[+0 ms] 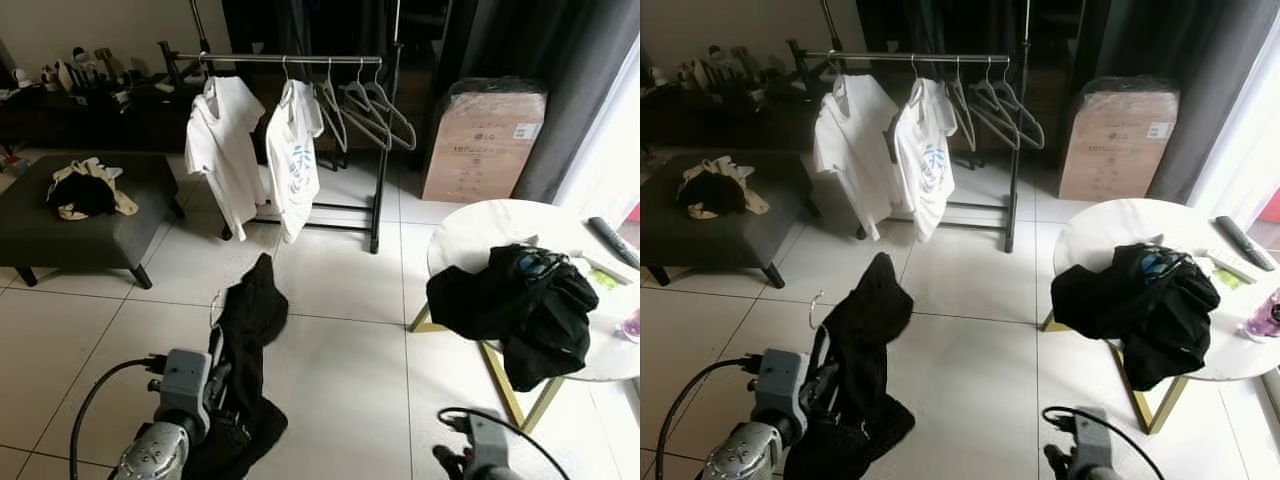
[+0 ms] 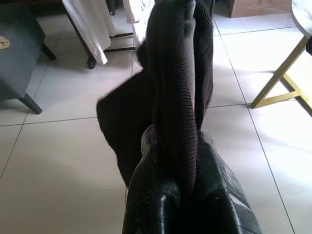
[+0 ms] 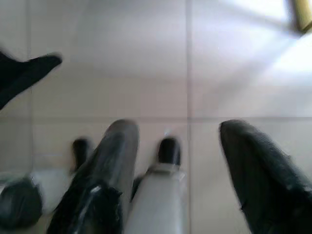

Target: Hang hanger

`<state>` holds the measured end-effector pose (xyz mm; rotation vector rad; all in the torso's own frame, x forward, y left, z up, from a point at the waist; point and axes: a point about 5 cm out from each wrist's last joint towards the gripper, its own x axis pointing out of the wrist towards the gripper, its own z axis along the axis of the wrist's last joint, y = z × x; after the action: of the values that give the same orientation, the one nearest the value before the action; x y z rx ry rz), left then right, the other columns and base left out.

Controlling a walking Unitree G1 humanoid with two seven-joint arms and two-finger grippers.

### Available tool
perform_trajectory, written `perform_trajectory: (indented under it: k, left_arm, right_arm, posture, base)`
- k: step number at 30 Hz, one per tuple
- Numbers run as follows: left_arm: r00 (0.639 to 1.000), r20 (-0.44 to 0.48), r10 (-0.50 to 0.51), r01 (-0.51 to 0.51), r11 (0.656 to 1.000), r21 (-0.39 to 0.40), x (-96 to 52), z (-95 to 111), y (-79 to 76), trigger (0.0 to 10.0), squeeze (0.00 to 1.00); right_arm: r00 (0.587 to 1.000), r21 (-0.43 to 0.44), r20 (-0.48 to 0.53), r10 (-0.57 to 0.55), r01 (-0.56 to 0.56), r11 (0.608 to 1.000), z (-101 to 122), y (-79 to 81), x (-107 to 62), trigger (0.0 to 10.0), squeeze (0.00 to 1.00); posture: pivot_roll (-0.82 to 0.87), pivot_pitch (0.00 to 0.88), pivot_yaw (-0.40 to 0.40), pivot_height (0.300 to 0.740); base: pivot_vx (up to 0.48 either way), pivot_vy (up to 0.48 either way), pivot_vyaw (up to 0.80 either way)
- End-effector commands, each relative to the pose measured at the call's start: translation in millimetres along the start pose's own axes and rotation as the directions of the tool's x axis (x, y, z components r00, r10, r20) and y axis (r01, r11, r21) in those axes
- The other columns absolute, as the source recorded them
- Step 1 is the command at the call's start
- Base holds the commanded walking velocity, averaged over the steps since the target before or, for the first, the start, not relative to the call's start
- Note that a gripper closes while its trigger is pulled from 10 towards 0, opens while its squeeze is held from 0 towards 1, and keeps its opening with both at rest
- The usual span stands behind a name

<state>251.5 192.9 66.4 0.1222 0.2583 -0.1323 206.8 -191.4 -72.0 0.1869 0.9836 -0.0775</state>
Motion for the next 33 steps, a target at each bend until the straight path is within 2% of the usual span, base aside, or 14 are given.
perform_trajectory:
  k: [1, 6, 13, 20, 23, 28, 33]
  left_arm:
    - [1.0, 0.02, 0.008, -0.009, 1.0, 0.017, -1.5, 4.8, 0.1, 10.0, 0.0]
    - [1.0, 0.013, -0.004, 0.004, 1.0, 0.012, -1.3, 3.1, -4.1, 10.0, 0.0]
    - [1.0, 0.002, -0.015, 0.015, 1.0, 0.017, -1.9, 2.0, -5.0, 10.0, 0.0]
    - [1.0, -0.01, 0.027, -0.026, 0.999, 0.02, -1.6, 3.1, 5.7, 10.0, 0.0]
    - [0.998, -0.013, 0.06, -0.06, 0.998, 0.021, -0.7, 3.1, 10.1, 10.0, 0.0]
    - [0.997, 0.023, 0.069, -0.068, 0.997, -0.028, 0.0, 10.4, 6.0, 10.0, 0.0]
    - [0.991, 0.033, 0.127, -0.125, 0.991, -0.054, -0.1, 14.7, 11.2, 10.0, 0.0]
  right_arm:
    - [1.0, -0.008, -0.023, -0.003, 0.003, 1.0, -9.2, 1.2, -0.2, 10.0, 0.0]
    - [0.997, 0.006, -0.053, -0.054, 0.054, 0.999, -16.8, -8.1, -1.8, 10.0, 0.0]
    - [0.996, 0.009, -0.066, -0.066, 0.067, 0.998, -20.3, -10.6, -2.5, 10.0, 0.0]
    - [0.995, 0.002, -0.078, -0.056, 0.057, 0.998, -24.8, -6.9, -2.2, 10.0, 0.0]
    - [0.996, 0.008, -0.08, -0.046, 0.047, 0.999, -26.9, -4.9, -2.2, 10.0, 0.0]
    - [0.996, 0.005, -0.085, 0.003, -0.003, 1.0, -32.1, 0.6, -2.2, 10.0, 0.0]
    - [0.996, -0.011, -0.087, 0.017, -0.018, 1.0, -33.6, 0.8, -2.5, 10.0, 0.0]
  posture:
    - [0.04, 0.128, 0.012, 0.74]
    - [0.03, 0.126, 0.007, 0.74]
    - [0.03, 0.122, 0.01, 0.74]
    - [0.03, 0.112, 0.019, 0.74]
    - [0.03, 0.107, 0.022, 0.74]
    - [0.03, 0.104, 0.025, 0.74]
    - [0.04, 0.109, 0.024, 0.74]
  base:
    - [0.0, 0.48, 0.0]
    - [0.0, 0.48, 0.0]
    - [0.0, 0.48, 0.0]
    - [0.0, 0.48, 0.0]
    - [0.0, 0.0, 0.0]
    - [0.0, 0.0, 0.0]
    - [0.0, 0.0, 0.0]
